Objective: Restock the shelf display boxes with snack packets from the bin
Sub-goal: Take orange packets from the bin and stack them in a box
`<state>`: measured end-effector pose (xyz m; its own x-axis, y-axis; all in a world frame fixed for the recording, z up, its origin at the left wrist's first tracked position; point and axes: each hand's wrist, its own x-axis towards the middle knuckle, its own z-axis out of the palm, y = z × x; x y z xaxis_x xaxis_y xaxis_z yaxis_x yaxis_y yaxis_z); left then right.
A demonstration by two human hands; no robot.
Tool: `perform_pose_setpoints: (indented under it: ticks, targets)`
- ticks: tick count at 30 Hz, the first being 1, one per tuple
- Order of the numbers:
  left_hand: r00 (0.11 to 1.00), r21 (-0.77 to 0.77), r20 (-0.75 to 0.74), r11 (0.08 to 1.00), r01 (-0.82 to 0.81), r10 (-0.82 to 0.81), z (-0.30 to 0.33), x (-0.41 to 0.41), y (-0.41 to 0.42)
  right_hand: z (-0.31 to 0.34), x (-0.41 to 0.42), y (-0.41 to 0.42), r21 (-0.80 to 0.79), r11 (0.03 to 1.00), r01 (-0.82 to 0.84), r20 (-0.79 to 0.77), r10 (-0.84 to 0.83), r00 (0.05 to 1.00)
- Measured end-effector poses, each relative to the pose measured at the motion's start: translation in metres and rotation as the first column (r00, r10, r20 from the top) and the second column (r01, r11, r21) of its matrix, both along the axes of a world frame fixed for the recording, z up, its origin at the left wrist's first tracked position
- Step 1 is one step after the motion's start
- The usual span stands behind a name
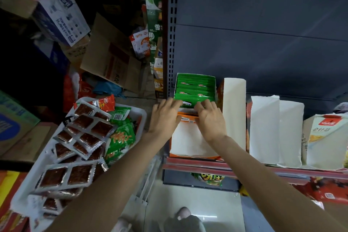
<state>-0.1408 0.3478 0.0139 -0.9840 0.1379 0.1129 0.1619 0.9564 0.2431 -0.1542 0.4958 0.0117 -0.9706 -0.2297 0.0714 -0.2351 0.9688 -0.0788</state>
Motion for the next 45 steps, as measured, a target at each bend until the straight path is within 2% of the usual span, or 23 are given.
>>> perform_pose_setpoints:
  ticks: [7,10,14,16,18,21,23,26,28,30,33,35,37,40,41,44,45]
  targets:
    - [0.990,0.335,0.046,0.931,-0.143,0.135,0.010,0.034,-0.065,0.022,0.022,-0.066,-0.351,0.934,-0.067,0.161,0.131,0.978]
    - [0.974,0.406,0.088,0.885,-0.225,0.208,0.009,0.046,-0.110,0.024,0.032,-0.106,-0.389,0.913,-0.125,0.191,0.212,0.958]
    - [0.948,0.324,0.106,0.890,-0.320,0.301,0.004,0.070,-0.178,0.022,0.045,-0.168,-0.413,0.899,-0.143,0.308,0.286,0.907]
    - [0.943,0.227,0.125,0.916,-0.330,0.308,-0.002,0.080,-0.212,0.017,0.050,-0.201,-0.399,0.905,-0.146,0.367,0.303,0.880]
    - [0.946,0.162,0.179,0.940,-0.299,0.270,-0.010,0.087,-0.245,0.010,0.056,-0.231,-0.393,0.909,-0.139,0.394,0.304,0.867]
    - [0.924,0.148,0.329,0.955,-0.256,0.196,-0.020,0.099,-0.284,-0.004,0.066,-0.267,-0.384,0.915,-0.125,0.457,0.307,0.835]
    - [0.913,0.183,0.387,0.960,-0.211,0.127,-0.025,0.105,-0.302,-0.016,0.072,-0.282,-0.282,0.954,-0.105,0.499,0.239,0.833]
    - [0.905,0.237,0.424,0.959,-0.155,0.041,-0.029,0.111,-0.318,-0.023,0.076,-0.293,-0.064,0.993,-0.098,0.404,0.115,0.908]
    - [0.902,0.167,0.431,0.979,-0.114,0.031,-0.026,0.111,-0.321,-0.021,0.081,-0.295,0.047,0.992,-0.117,0.347,0.093,0.933]
    - [0.912,0.020,0.409,0.999,-0.038,0.026,-0.022,0.108,-0.318,-0.019,0.086,-0.294,0.096,0.989,-0.111,0.327,0.074,0.942]
    - [0.938,-0.095,0.344,0.995,-0.016,0.047,-0.016,0.101,-0.311,-0.015,0.092,-0.288,0.086,0.995,-0.042,0.321,0.012,0.947]
    - [0.946,-0.065,0.323,0.998,0.018,0.004,-0.017,0.094,-0.310,-0.006,0.091,-0.282,-0.067,0.991,0.112,0.365,-0.080,0.928]
    - [0.931,-0.011,0.351,0.994,0.108,-0.097,-0.019,0.089,-0.307,0.003,0.088,-0.273,-0.234,0.925,0.298,0.436,-0.174,0.883]
    - [0.935,0.013,0.317,0.987,0.160,-0.156,-0.021,0.085,-0.299,0.014,0.087,-0.260,-0.370,0.801,0.470,0.543,-0.224,0.809]
    - [0.943,-0.016,0.292,0.985,0.170,-0.158,-0.022,0.085,-0.297,0.016,0.087,-0.257,-0.416,0.754,0.508,0.572,-0.217,0.791]
    - [0.947,-0.236,0.208,0.927,0.292,-0.245,-0.018,0.086,-0.294,0.022,0.092,-0.252,-0.556,0.592,0.583,0.633,-0.152,0.759]
    - [0.944,-0.252,0.197,0.917,0.309,-0.264,-0.017,0.088,-0.294,0.024,0.094,-0.250,-0.582,0.543,0.605,0.649,-0.139,0.748]
